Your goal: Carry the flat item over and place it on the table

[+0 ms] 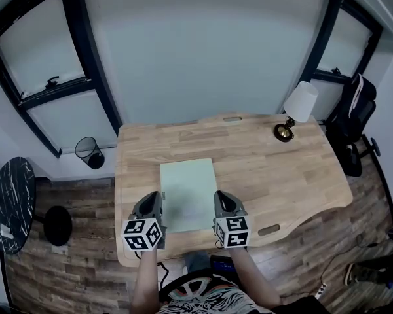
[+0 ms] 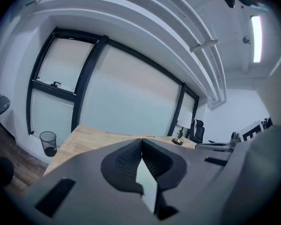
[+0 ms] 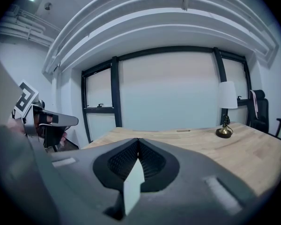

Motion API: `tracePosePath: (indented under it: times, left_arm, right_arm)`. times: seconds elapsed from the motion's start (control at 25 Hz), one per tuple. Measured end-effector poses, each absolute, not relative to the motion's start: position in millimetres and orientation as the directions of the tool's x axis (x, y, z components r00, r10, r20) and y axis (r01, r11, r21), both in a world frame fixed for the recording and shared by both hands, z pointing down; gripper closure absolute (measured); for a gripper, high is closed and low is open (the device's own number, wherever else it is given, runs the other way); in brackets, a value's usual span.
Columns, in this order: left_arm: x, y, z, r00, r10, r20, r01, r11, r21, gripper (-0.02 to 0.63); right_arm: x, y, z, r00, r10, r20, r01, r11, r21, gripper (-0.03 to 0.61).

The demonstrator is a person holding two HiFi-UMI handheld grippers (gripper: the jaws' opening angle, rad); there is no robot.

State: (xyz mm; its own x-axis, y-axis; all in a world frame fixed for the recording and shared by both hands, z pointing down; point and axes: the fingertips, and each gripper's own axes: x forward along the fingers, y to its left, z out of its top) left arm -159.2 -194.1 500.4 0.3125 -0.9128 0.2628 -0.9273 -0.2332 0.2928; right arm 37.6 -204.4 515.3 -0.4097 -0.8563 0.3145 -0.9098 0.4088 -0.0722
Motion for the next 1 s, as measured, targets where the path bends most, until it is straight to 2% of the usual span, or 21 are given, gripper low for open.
tracePosePath:
  times: [0.28,0.6,1.0]
  left_arm:
    - [-166,-177,485,0.306,-0.933,0.190,-0.914,-0.232,0.333,0.606]
    - [-167,-171,483,0.286,-0.935,0.211,-0.934,-0.223,0.280,0.606]
    - [-173,-170,485,0.277,-0.939,0.203,-0.924,-0.203,0.324,0.606]
  right_arm:
    - [37,-190,512,-0.417,-0.856,0.304,-0.908,0.410,-0.091,0.572]
    - [40,-183,509,-0.412,-0.860,0.300,-0.910,0.405,-0.090,0.572]
    - [40,-184,510,-0.421,-0.856,0.302,-0.906,0.412,-0.094,0.572]
